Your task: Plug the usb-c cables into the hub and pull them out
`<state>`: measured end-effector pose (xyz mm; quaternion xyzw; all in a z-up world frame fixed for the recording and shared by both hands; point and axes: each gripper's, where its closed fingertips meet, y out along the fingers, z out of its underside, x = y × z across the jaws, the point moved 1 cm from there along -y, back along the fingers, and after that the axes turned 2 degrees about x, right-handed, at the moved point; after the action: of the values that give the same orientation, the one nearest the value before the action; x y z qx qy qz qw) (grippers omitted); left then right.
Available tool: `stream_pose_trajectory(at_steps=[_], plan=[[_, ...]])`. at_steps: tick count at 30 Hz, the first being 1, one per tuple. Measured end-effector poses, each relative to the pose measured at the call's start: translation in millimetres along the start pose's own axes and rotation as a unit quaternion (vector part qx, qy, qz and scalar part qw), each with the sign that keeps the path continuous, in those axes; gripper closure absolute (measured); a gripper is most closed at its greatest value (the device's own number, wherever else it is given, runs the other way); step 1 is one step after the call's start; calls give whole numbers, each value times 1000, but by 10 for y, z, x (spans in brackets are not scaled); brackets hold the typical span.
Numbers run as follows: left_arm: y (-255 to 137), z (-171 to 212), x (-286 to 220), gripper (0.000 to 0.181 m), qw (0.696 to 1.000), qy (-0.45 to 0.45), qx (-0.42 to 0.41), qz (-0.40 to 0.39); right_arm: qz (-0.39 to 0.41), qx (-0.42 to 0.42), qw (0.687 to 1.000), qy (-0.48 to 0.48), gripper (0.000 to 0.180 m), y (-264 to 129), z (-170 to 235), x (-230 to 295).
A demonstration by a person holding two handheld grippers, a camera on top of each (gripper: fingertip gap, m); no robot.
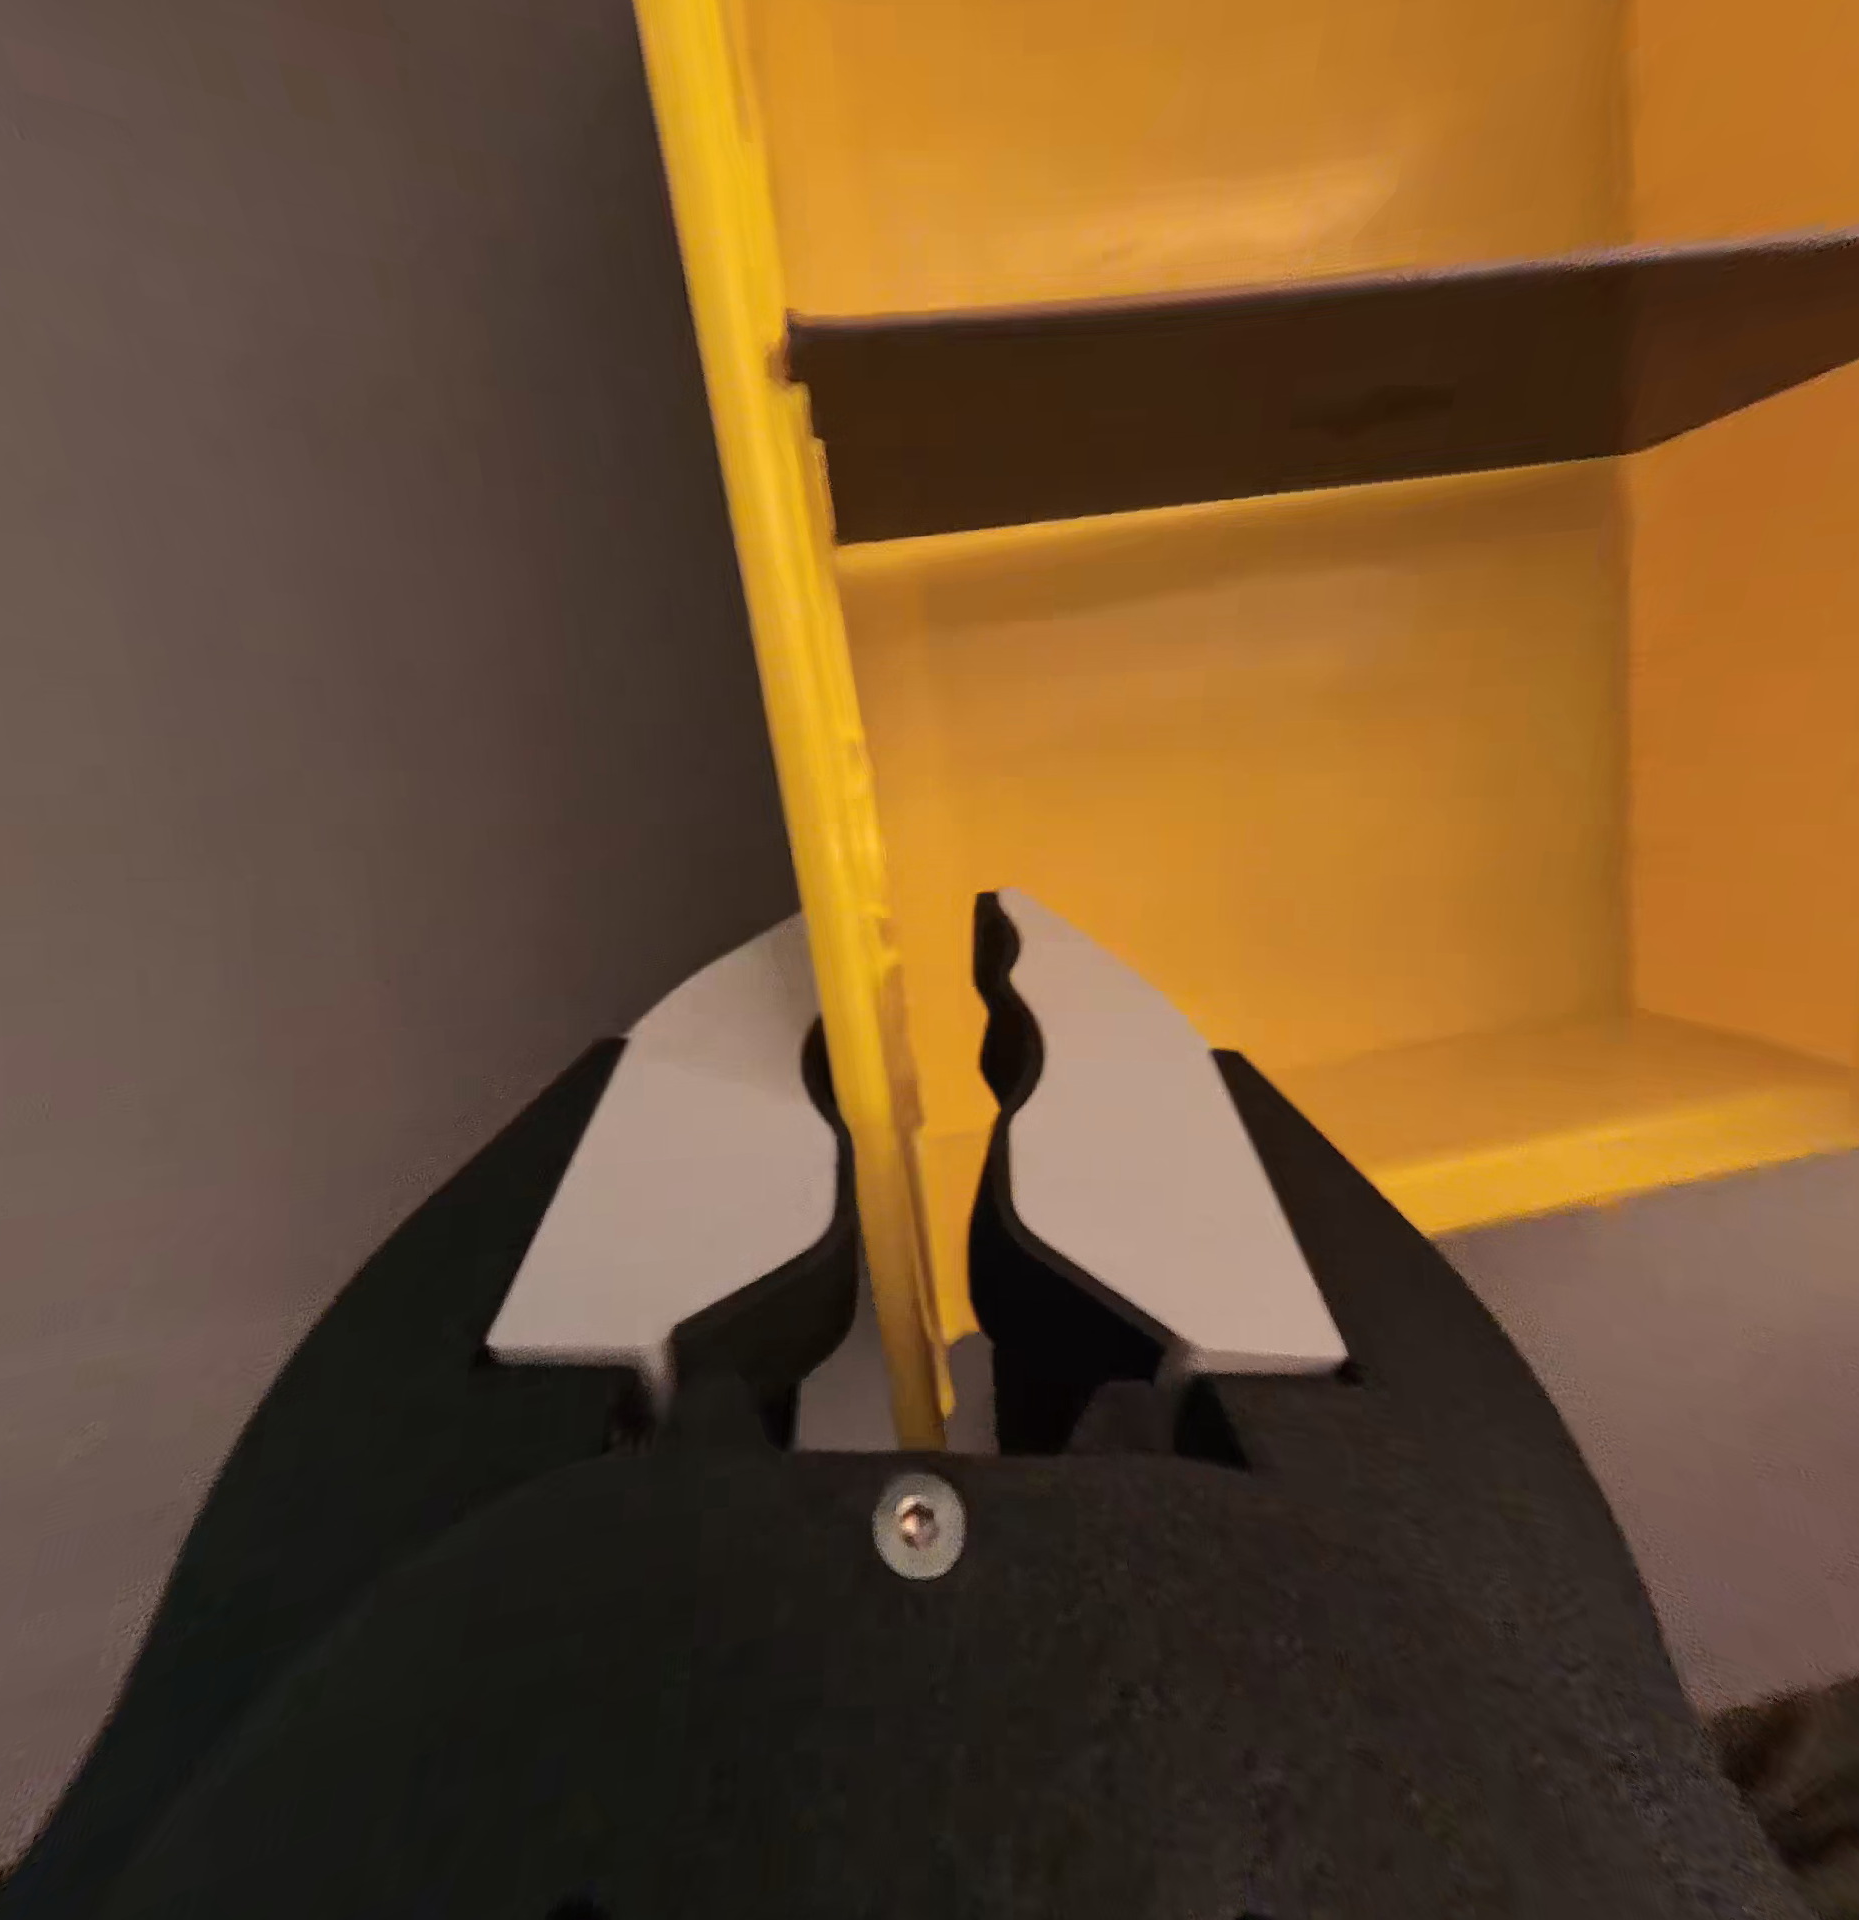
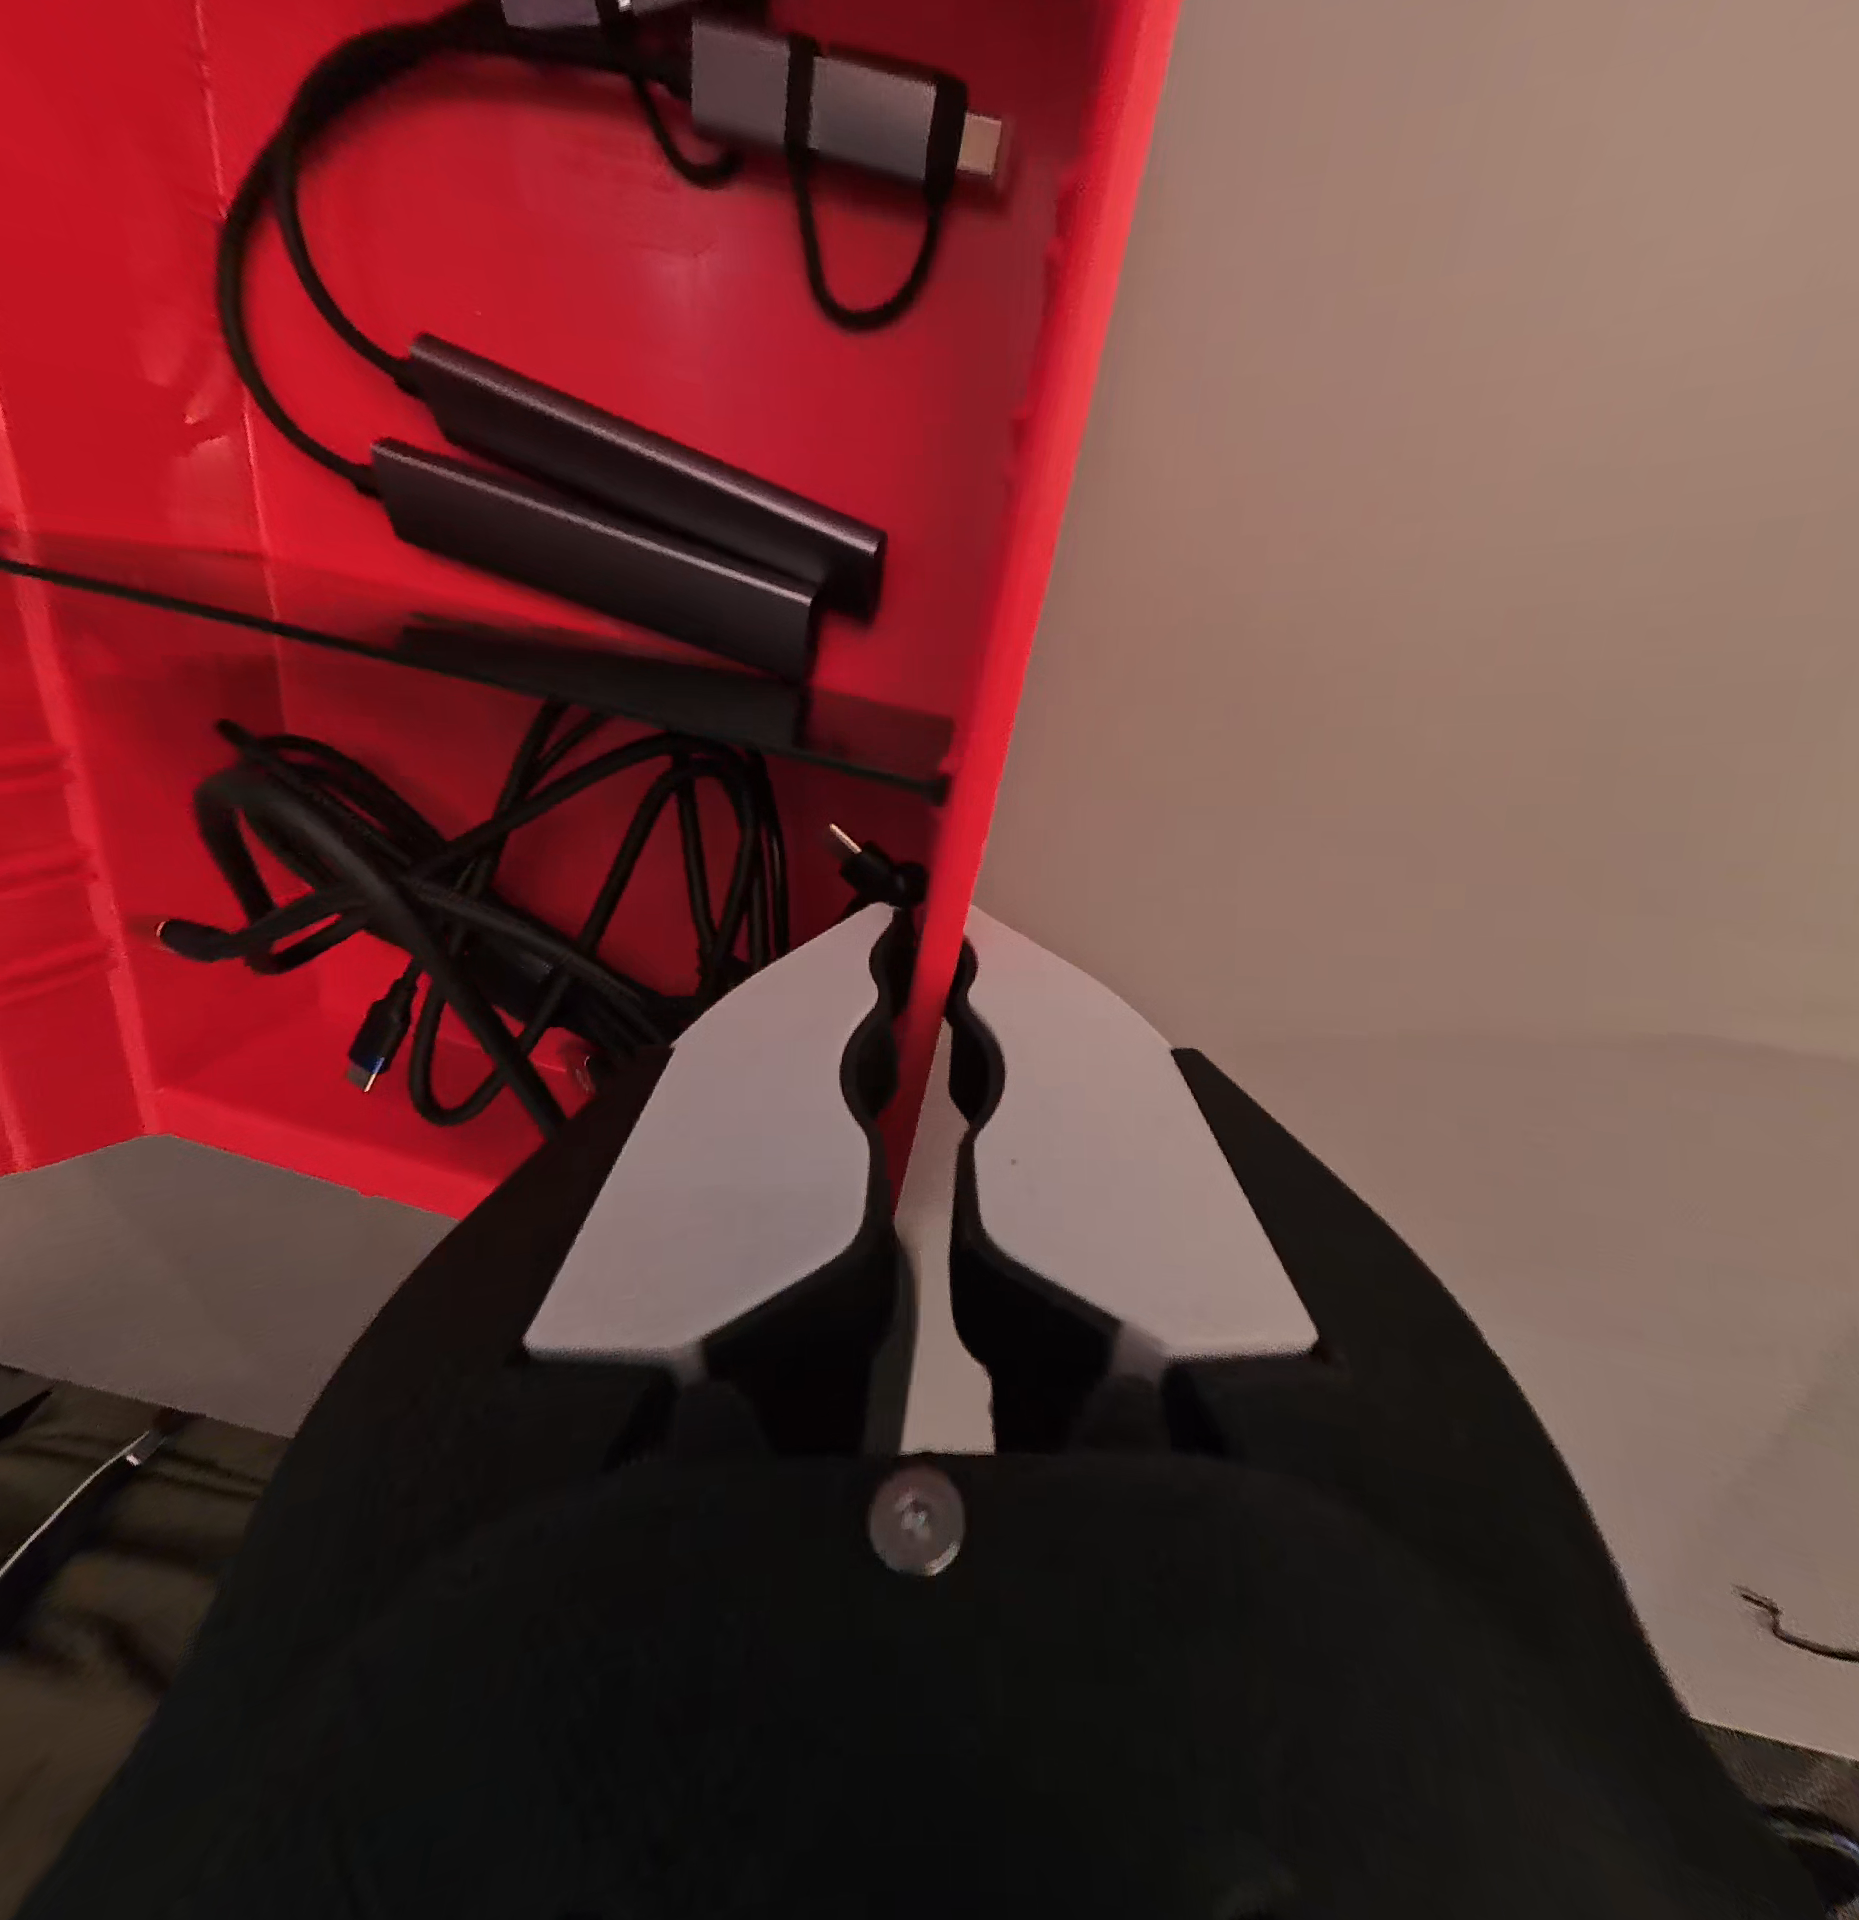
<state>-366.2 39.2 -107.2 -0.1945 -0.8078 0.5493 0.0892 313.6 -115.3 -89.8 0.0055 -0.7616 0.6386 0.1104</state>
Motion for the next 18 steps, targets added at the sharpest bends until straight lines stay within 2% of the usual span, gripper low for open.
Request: stream_pose_trajectory(at_steps=[1, 2, 9, 14, 16, 18], plan=[[2, 1, 11, 175, 1000, 1, -1, -14, -7, 3, 1000, -3, 175, 15, -12, 79], [6, 6, -26, 175, 1000, 4, 1, -16, -15, 6, 1000, -10, 174, 35, -26, 176], [32, 47, -534, 169, 999, 28, -24, -32, 20, 20, 997, -78, 173, 190, -165, 915], [-8, 171, -767, 172, 998, 25, -43, -25, 3, 28, 992, -124, 164, 251, -85, 1371], [-23, 209, -817, 172, 998, 31, -47, -23, 20, 32, 989, -146, 163, 195, -85, 1401], [-26, 220, -844, 171, 998, 33, -55, -12, 67, -1, 991, -113, 159, -75, -130, 1368]])
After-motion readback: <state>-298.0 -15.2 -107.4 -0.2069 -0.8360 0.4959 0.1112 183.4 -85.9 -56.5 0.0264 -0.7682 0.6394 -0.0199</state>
